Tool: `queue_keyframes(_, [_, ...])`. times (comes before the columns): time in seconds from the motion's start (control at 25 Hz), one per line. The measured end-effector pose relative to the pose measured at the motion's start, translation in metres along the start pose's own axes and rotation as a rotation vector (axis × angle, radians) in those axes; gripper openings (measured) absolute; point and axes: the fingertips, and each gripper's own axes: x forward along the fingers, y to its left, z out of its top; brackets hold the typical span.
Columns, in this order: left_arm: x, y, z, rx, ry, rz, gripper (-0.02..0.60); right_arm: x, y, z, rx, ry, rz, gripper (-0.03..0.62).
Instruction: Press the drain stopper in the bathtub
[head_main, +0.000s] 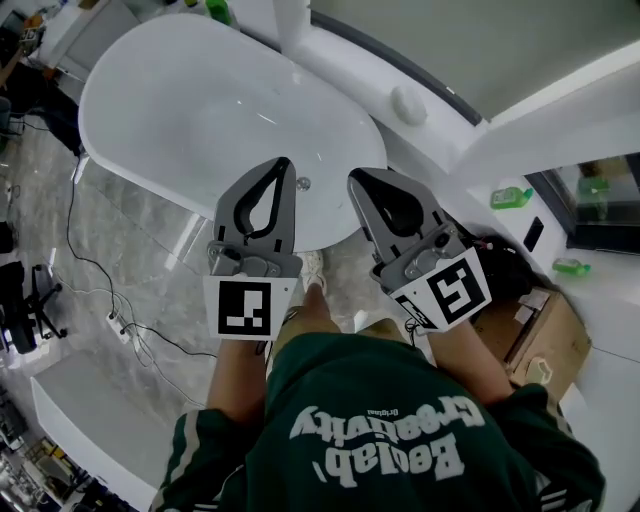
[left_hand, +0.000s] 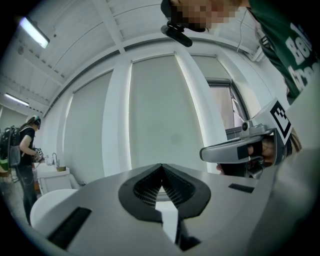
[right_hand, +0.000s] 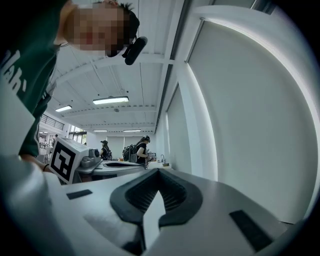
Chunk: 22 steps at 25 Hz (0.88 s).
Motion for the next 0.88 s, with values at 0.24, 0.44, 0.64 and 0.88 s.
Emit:
queue_keyframes(0.24, [0.035,0.048,-0.001,-0.002,-0.002,-0.025,0.005,0.053,-0.023,-0.002,0.014,0.027,-0.028,0.011])
queue_keyframes(0.44, [0.059,0.072,-0.008,-0.006,0.009,-0.05,0.005,0.084,-0.036,-0.008,0.017,0.049,-0.048,0.011])
queue_keyframes(0.64, [0.073,0.082,-0.016,-0.005,0.008,-0.075,0.005,0.097,-0.042,-0.018,0.028,0.081,-0.062,0.011])
queue_keyframes(0.88, [0.08,0.087,-0.035,-0.053,0.014,-0.073,0.005,0.104,-0.044,-0.032,0.027,0.112,-0.052,0.011])
